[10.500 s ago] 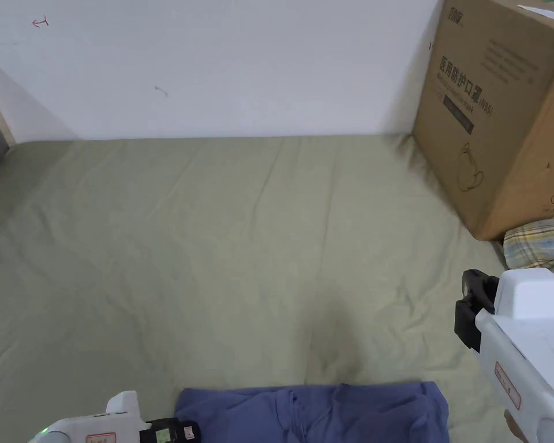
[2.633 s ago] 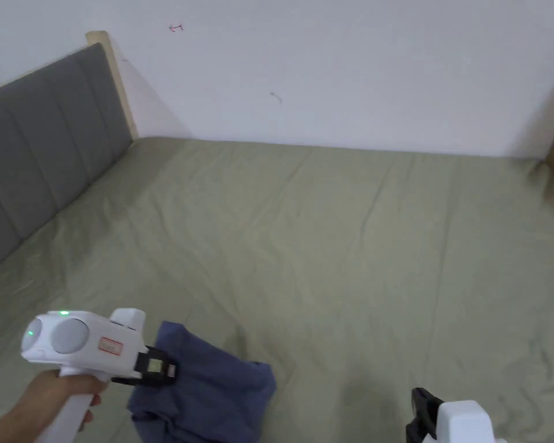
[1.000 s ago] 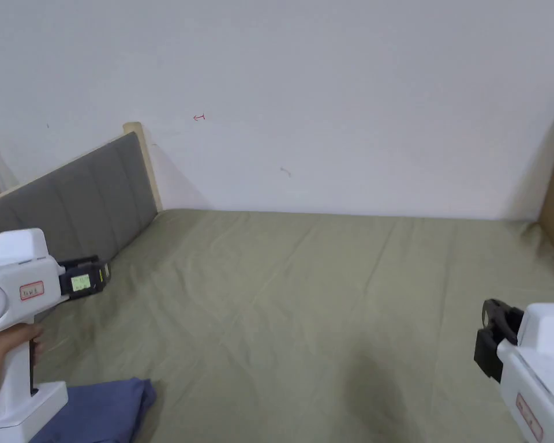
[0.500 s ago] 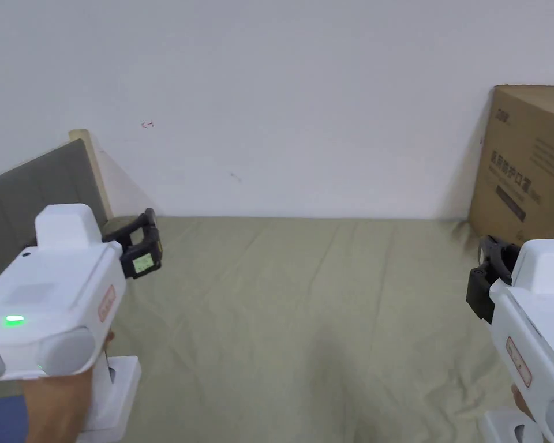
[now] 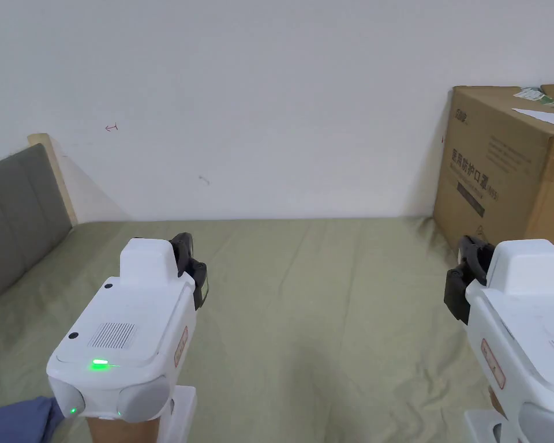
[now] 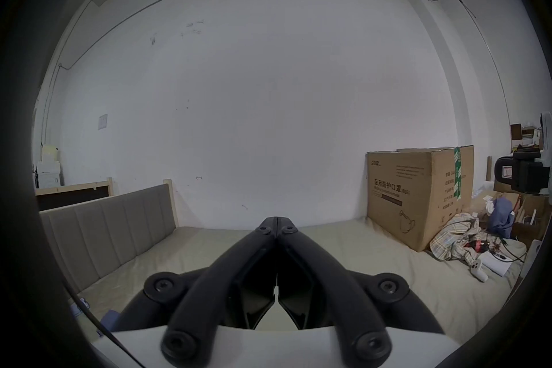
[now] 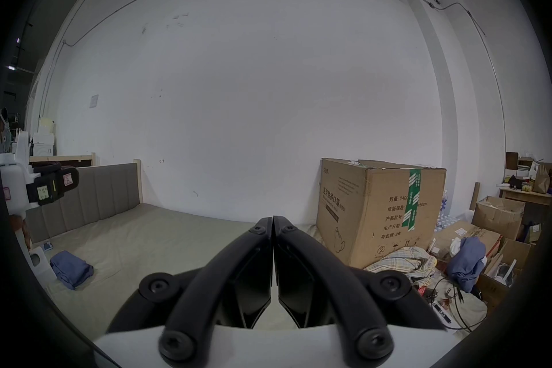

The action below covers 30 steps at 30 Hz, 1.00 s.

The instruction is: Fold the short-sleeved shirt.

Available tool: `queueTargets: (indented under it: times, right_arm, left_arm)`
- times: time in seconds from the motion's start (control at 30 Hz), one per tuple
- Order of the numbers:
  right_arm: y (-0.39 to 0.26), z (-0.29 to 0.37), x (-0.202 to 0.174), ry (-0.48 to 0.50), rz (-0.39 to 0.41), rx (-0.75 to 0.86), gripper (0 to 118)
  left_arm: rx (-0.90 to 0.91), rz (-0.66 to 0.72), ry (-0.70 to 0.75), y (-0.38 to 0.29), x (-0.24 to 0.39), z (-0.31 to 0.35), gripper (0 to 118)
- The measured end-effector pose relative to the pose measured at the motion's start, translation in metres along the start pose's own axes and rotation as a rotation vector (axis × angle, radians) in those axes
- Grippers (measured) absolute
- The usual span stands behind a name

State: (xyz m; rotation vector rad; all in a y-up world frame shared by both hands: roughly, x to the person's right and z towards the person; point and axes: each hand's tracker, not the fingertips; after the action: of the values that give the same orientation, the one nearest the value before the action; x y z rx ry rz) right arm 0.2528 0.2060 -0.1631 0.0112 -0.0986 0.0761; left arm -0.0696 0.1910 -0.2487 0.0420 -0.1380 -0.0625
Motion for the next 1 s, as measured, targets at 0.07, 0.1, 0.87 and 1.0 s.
queueTargets:
  times: [0.07,0.1,0.87,1.0]
  right_arm:
    - [-0.001,0.000,0.000,-0.004,-0.002,0.000,0]
    - [-0.001,0.000,0.000,-0.005,-0.002,-0.002,0]
    - [-0.005,0.005,-0.007,-0.019,0.018,0.012,0]
    - [-0.004,0.006,-0.008,-0.021,0.023,0.019,0]
  left_arm:
    - [0.002,0.000,-0.008,-0.003,0.005,0.000,0]
    - [0.002,-0.004,-0.008,-0.005,0.007,-0.001,0]
    - [0.031,-0.007,0.004,-0.017,0.014,0.007,0]
    - [0.034,-0.003,0.006,-0.016,0.013,0.009,0]
